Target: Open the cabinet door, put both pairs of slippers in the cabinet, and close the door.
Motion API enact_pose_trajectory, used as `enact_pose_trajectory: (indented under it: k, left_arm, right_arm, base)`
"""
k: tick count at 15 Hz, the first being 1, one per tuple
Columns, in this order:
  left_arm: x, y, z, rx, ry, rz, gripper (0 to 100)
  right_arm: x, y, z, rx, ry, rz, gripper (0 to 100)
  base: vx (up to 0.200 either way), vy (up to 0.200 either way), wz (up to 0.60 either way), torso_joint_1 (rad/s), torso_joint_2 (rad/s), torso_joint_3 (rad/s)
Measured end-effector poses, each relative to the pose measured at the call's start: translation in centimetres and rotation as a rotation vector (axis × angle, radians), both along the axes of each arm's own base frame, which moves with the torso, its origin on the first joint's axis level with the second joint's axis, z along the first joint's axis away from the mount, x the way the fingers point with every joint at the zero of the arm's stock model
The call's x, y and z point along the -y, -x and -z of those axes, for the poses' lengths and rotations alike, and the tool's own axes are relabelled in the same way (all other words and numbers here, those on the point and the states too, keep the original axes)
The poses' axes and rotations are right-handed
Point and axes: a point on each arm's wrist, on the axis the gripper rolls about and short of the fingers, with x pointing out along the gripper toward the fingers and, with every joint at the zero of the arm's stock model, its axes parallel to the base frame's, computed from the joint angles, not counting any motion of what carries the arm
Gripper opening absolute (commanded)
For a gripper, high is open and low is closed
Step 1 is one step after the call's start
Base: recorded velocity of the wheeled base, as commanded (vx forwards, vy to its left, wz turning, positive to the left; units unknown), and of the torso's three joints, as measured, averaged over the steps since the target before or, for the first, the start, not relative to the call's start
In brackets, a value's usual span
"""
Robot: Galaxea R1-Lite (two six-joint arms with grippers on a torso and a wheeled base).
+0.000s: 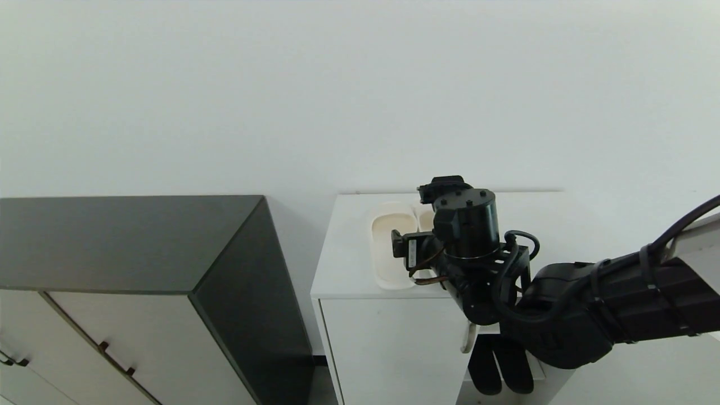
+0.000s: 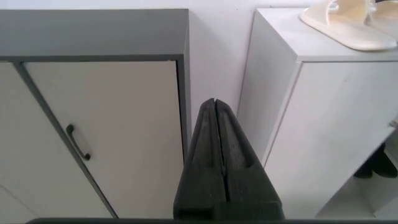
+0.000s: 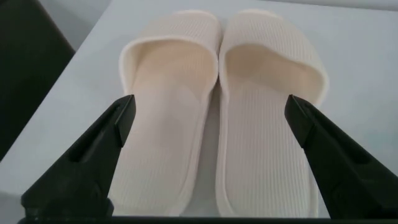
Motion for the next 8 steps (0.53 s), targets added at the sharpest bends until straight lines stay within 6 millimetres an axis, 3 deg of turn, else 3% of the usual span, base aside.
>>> enact_pose_trajectory:
  k: [4, 8]
  left_arm:
    - [0.0, 0.0, 0.0, 0.000, -0.001, 0.000, 0]
    - [0.0, 0.0, 0.0, 0.000, -0.001, 0.000, 0]
  right_arm:
    - [-0.7, 0.1, 0.7, -0.012, 0.008, -0.013, 100]
    - [-1.8, -1.3, 1.5, -0.011, 0.002, -0.004, 100]
  base:
    - [0.000, 0.000, 0.00, 0.000, 0.00, 0.000]
    - [0.000, 0.000, 0.00, 0.000, 0.00, 0.000]
